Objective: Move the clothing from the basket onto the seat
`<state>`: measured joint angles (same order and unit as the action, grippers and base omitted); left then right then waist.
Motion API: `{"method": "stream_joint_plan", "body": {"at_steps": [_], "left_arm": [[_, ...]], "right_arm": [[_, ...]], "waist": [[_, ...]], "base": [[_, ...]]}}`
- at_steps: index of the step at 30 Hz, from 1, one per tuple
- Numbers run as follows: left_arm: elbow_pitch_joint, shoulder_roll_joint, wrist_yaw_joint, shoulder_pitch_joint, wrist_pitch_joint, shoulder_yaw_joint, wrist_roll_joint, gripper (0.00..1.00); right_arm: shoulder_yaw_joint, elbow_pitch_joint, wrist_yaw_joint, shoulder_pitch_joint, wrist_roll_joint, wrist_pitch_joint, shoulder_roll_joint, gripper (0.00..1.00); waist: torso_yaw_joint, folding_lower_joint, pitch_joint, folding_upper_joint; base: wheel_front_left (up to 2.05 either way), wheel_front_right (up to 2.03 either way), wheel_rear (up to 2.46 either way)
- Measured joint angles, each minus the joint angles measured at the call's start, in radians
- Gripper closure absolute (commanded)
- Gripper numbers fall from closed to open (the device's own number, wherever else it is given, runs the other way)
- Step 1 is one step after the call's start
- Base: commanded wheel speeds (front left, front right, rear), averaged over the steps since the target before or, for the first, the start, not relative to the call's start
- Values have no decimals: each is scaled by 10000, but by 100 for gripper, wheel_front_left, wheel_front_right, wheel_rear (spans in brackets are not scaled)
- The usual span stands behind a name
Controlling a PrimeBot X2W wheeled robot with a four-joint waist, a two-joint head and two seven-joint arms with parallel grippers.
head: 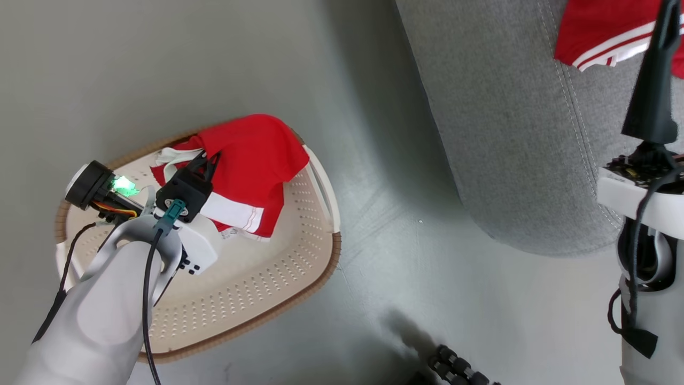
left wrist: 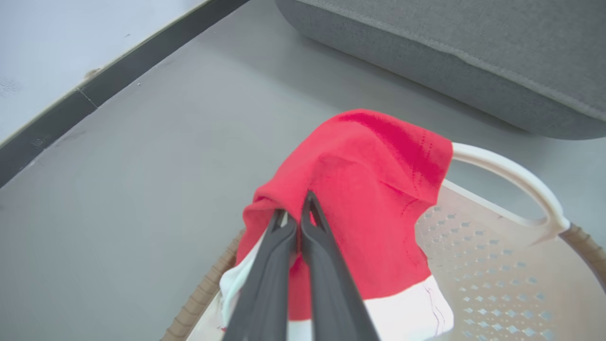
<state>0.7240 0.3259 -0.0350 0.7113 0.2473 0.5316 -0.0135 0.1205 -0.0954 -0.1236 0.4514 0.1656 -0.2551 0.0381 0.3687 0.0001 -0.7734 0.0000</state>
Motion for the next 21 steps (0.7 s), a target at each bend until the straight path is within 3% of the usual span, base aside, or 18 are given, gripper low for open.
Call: {"method": "stream_joint_plan", "body": {"at_steps": [21], "left_arm": [[-2907, 67, 451, -872, 52, -332, -209, 100]], "right_arm": [[-859, 1549, 0, -209, -719, -2, 48, 0]], "waist": [[-1046, 0, 1627, 0]], "base": [[0, 0, 0]]}}
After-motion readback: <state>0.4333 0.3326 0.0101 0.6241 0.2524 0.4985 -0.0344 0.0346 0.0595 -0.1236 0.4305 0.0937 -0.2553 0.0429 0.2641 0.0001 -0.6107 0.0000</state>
